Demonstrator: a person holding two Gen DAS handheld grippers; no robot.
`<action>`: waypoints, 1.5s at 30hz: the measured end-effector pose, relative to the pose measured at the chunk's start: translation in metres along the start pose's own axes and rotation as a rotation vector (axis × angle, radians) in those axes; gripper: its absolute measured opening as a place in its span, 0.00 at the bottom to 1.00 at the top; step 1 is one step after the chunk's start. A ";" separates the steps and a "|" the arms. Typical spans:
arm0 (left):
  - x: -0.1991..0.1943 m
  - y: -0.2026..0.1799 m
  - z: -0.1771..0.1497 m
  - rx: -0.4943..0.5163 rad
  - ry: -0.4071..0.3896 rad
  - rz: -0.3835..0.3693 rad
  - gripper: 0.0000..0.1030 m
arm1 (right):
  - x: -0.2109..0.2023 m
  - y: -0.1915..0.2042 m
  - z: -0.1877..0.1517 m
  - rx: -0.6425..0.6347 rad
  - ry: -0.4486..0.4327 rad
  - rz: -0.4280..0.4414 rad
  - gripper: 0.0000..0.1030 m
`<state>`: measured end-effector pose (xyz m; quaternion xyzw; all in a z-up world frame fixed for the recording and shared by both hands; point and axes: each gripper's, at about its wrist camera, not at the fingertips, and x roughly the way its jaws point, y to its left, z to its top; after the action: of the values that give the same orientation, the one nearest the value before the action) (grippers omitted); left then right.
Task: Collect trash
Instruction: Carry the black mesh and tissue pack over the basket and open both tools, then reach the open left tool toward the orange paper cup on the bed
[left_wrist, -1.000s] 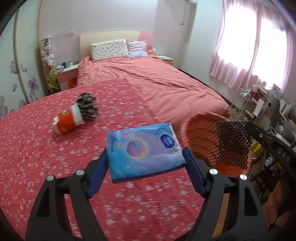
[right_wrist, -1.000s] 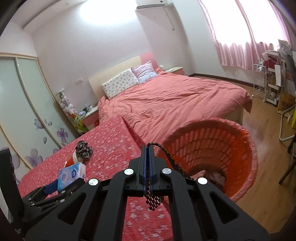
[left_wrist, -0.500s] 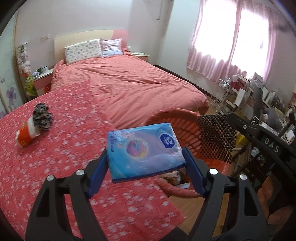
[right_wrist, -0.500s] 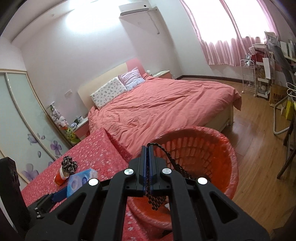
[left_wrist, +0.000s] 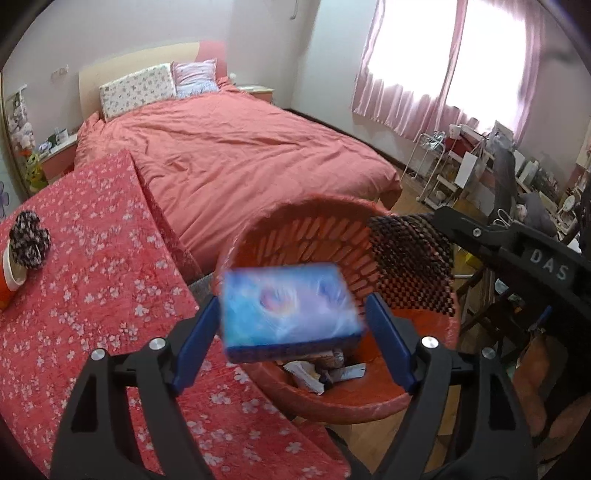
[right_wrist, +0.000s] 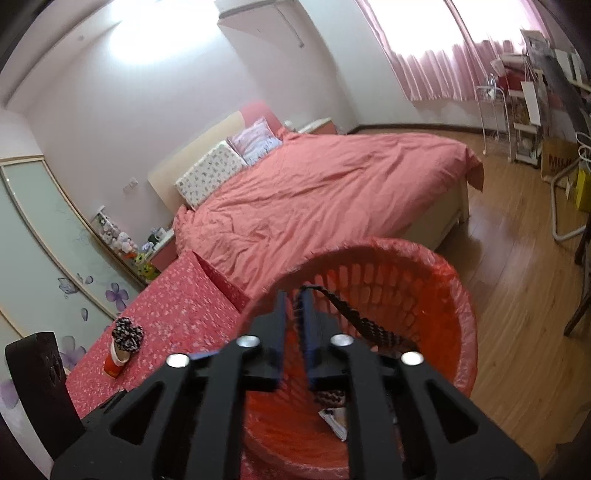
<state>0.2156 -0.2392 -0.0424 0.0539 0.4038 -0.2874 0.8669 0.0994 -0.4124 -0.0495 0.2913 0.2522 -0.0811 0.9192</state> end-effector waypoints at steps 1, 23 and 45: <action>0.002 0.004 -0.002 -0.009 0.005 0.003 0.79 | 0.002 -0.001 -0.002 0.004 0.008 -0.002 0.27; -0.040 0.115 -0.018 -0.131 -0.036 0.228 0.82 | 0.009 0.026 -0.021 -0.063 0.064 -0.048 0.32; -0.041 0.279 -0.005 -0.412 -0.045 0.667 0.91 | 0.044 0.093 -0.056 -0.189 0.181 0.025 0.32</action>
<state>0.3425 0.0122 -0.0544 0.0006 0.3942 0.0962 0.9140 0.1413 -0.3046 -0.0652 0.2127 0.3370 -0.0190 0.9170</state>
